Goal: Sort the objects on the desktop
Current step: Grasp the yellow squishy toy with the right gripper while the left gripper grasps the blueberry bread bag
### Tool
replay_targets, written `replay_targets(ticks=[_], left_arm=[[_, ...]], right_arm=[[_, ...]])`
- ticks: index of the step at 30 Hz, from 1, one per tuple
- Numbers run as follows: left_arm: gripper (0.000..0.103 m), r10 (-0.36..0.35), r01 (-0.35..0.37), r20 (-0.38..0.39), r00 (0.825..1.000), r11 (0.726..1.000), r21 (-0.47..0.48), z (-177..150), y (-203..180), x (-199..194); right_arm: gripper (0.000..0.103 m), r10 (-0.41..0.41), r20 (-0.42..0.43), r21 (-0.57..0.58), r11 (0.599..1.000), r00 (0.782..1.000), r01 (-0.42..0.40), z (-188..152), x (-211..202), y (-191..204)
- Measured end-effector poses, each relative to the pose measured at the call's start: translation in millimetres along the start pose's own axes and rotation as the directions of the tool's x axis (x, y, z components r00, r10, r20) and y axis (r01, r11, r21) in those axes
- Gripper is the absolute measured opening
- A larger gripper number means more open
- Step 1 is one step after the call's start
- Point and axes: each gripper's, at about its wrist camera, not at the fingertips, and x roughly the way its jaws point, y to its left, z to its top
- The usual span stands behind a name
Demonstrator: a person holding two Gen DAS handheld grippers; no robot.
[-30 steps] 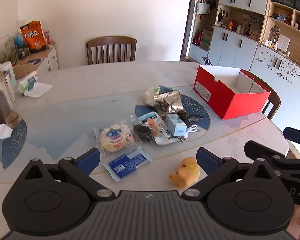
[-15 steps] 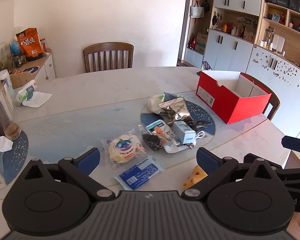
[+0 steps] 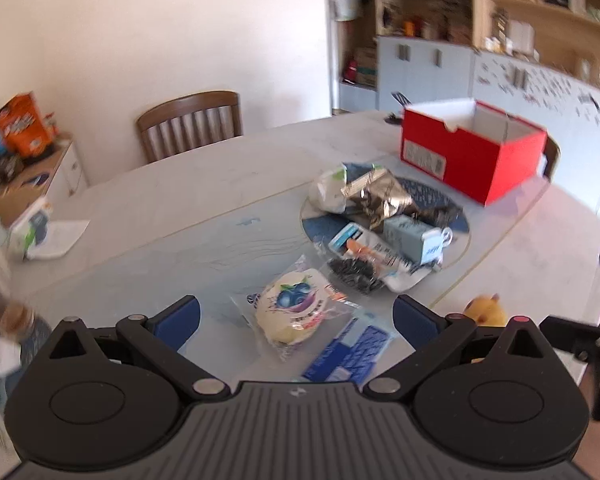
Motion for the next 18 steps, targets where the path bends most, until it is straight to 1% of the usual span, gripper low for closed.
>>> replay_targets(ticks=[5, 9, 13, 18], left_arm=[[0.103, -0.010, 0.011, -0.019, 1.000, 0.996, 0.085, -4.6, 6.4, 27.3], [0.103, -0.031, 0.034, -0.026, 0.999, 0.992, 0.120, -4.1, 11.0, 48.3], [0.103, -0.067, 0.070, -0.024, 0.997, 0.985, 0.156, -2.9, 11.6, 67.6], [0.103, -0.098, 0.104, -0.039, 0.994, 0.977, 0.184, -5.5, 16.9, 89.2]], right_arm=[[0.093, -0.012, -0.045, 0.007, 1.000, 0.999, 0.012, -3.0, 21.1, 10.8], [0.089, -0.033, -0.074, 0.034, 0.999, 0.997, 0.036, -4.8, 41.3, 14.2], [0.088, -0.054, -0.110, 0.069, 0.996, 0.992, 0.062, -6.5, 58.8, 15.6], [0.088, -0.053, -0.147, 0.093, 0.993, 0.988, 0.067, -8.9, 74.1, 16.0]])
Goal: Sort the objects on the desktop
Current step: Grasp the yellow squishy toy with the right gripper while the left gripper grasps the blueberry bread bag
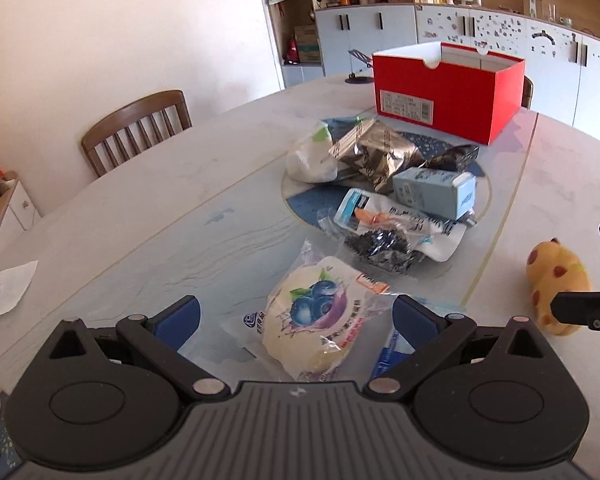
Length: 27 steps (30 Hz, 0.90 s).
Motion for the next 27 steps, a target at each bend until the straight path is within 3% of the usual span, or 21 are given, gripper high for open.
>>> replay_targets(ticks=[4, 9, 12, 15, 17, 27], left_arm=[[0.103, -0.048, 0.048, -0.013, 0.999, 0.999, 0.006, -1.1, 4.6, 11.7], [0.102, -0.056, 0.057, -0.054, 0.997, 0.998, 0.012, -3.7, 6.7, 29.0], [0.097, -0.072, 0.072, -0.055, 0.996, 0.997, -0.001, -2.5, 8.5, 29.5], [0.082, -0.080, 0.080, -0.065, 0.995, 0.997, 0.006, -3.8, 7.8, 29.8], [0.077, -0.079, 0.080, -0.065, 0.995, 0.997, 0.002, -4.0, 8.7, 28.9], [0.055, -0.063, 0.060, -0.053, 0.997, 0.997, -0.052, -1.9, 9.7, 18.3]], right_arm=[[0.088, 0.011, -0.027, 0.006, 1.000, 1.000, -0.011, 2.3, 9.8, 3.2], [0.084, 0.011, -0.098, 0.020, 1.000, 0.995, -0.009, 0.5, 26.3, 2.7], [0.079, 0.021, -0.111, 0.032, 0.999, 0.994, -0.018, -0.7, 29.8, 0.4], [0.073, 0.037, -0.122, 0.048, 0.998, 0.992, -0.031, -1.1, 31.2, -0.8], [0.068, 0.047, -0.123, 0.049, 0.998, 0.991, -0.042, -1.3, 30.7, -0.9], [0.062, 0.032, -0.082, 0.025, 0.999, 0.996, -0.030, 3.2, 20.4, -5.6]])
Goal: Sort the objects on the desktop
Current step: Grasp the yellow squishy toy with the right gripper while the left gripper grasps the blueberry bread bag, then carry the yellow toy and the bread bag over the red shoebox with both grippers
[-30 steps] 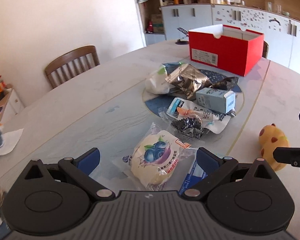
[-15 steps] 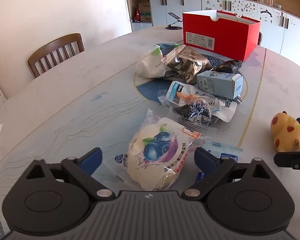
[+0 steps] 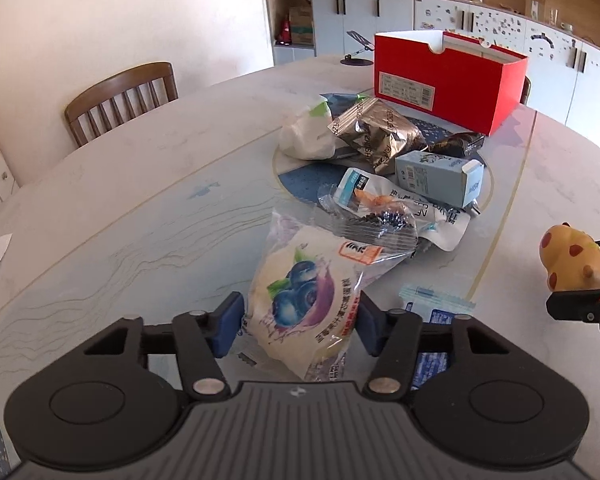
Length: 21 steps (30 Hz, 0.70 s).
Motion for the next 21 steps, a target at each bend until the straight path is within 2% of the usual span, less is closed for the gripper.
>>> replay_targets(ticks=[10, 21], left_arm=[[0.050, 0.032, -0.032, -0.011, 0.999, 0.999, -0.021, -2.7, -3.5, -18.7], [0.050, 0.054, -0.056, -0.026, 0.998, 0.996, -0.075, 3.7, -12.5, -61.7]], right_arm=[[0.061, 0.008, 0.047, -0.029, 1.000, 0.999, -0.007, 5.4, -18.4, -4.7], [0.061, 0.071, 0.088, -0.070, 0.995, 0.994, -0.065, 13.8, -41.7, -16.2]])
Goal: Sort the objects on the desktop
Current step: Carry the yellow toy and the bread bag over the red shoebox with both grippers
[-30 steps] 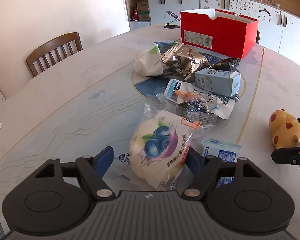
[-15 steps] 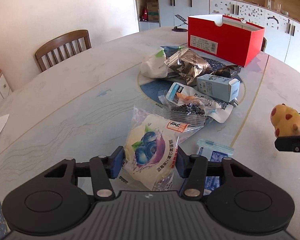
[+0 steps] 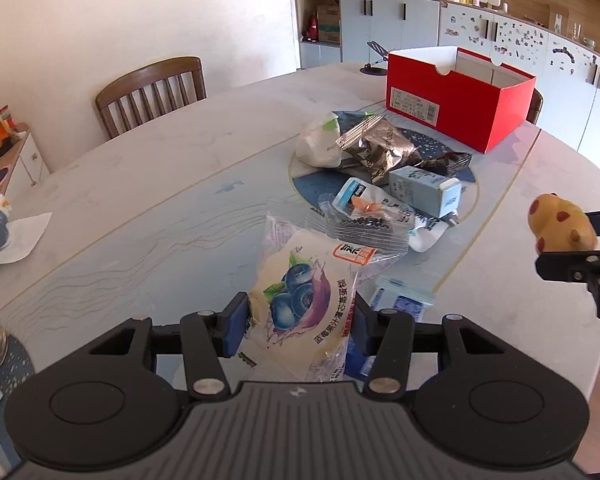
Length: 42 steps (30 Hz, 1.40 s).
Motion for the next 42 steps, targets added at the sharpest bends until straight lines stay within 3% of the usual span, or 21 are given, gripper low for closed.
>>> replay_targets(ticks=[14, 25, 42], left_arm=[[0.050, 0.042, -0.043, -0.010, 0.999, 0.995, -0.091, 34.1, -46.5, -23.9], [0.050, 0.044, -0.042, 0.007, 0.999, 0.988, -0.150, 100.6, -110.3, -6.0], [0.050, 0.072, -0.068, 0.033, 0.997, 0.992, -0.110, 199.9, -180.6, 38.7]], right_arm=[[0.061, 0.122, 0.059, -0.072, 0.990, 0.991, -0.118, 41.3, -15.7, -59.5], [0.061, 0.208, 0.066, -0.157, 0.968, 0.976, -0.195, 94.8, 0.9, -141.6], [0.061, 0.258, 0.110, -0.203, 0.951, 0.960, -0.232, 162.7, 31.6, -241.8]])
